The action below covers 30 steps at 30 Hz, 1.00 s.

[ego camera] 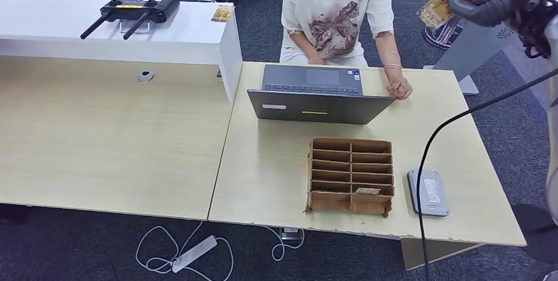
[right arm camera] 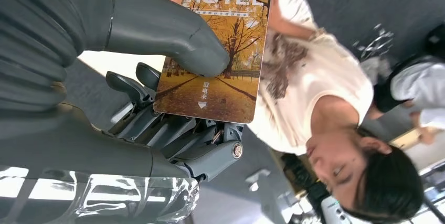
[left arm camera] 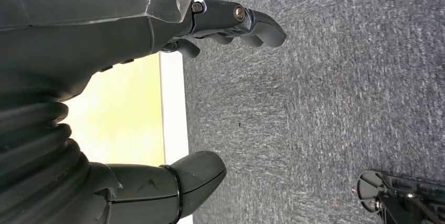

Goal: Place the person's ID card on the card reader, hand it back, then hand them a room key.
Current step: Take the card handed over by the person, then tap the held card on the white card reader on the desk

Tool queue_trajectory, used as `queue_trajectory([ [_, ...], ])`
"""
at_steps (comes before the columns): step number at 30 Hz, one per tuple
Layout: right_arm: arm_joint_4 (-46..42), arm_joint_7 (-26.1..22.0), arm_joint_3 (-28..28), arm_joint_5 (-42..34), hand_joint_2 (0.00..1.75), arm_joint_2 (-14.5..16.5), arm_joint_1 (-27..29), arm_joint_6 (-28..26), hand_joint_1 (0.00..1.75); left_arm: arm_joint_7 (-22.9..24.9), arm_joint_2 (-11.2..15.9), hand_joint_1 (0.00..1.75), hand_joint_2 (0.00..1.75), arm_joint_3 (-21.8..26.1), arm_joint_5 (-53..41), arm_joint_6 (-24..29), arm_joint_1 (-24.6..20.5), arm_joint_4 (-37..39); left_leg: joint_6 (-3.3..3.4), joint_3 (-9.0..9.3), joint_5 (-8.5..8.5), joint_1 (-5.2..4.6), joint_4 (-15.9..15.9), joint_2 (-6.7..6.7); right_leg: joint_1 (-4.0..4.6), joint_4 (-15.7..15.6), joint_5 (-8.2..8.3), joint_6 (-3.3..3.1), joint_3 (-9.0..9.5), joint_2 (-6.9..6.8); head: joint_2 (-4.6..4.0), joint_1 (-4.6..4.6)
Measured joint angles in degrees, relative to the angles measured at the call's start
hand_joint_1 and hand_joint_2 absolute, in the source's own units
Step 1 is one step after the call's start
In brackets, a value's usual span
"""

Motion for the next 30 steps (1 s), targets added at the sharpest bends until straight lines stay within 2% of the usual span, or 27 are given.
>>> queue_trajectory([
  [5,-0.08,-2.18,-0.14,-5.73,1.75,-5.21,1.78,4.59,1.75,0.43,-0.07,0.00,1.75,0.73,0.44,0.54,0.20,0.00,0.01,-0.02,-0.01,0.00,0.00,-0.07,0.01,-0.03,-0.01,0.01,0.04,-0.05,0.00,0.01],
  [12,-0.17,-2.10,0.26,-12.41,1.75,-11.57,8.24,5.09,1.75,1.36,-0.21,0.00,1.75,1.05,0.52,0.94,0.28,0.00,0.07,-0.03,-0.05,-0.01,0.00,-0.06,-0.01,-0.07,0.00,0.03,0.05,-0.04,0.00,0.00],
  [16,-0.17,-1.64,0.67,-14.09,1.75,-13.35,10.59,4.91,1.75,1.57,-0.29,0.00,1.75,1.15,0.54,1.03,0.27,0.00,0.06,-0.02,-0.05,0.00,0.00,-0.05,0.00,-0.06,0.01,0.02,0.03,-0.02,0.00,-0.02],
  [20,-0.21,-1.56,1.07,-19.93,1.75,-14.82,13.73,2.90,1.75,1.89,-0.43,0.00,1.75,1.56,0.70,1.29,0.26,0.00,0.06,-0.02,-0.04,0.04,0.00,-0.07,0.04,-0.06,0.00,0.03,0.04,-0.03,0.00,-0.01],
  [30,-2.95,-0.04,1.31,-33.57,1.75,-17.47,27.89,-2.65,1.75,2.67,-0.81,0.00,1.75,2.25,0.63,1.56,0.28,0.00,0.10,-0.06,-0.07,0.01,-0.01,-0.09,0.02,-0.08,-0.02,0.05,0.05,-0.05,0.00,-0.01],
])
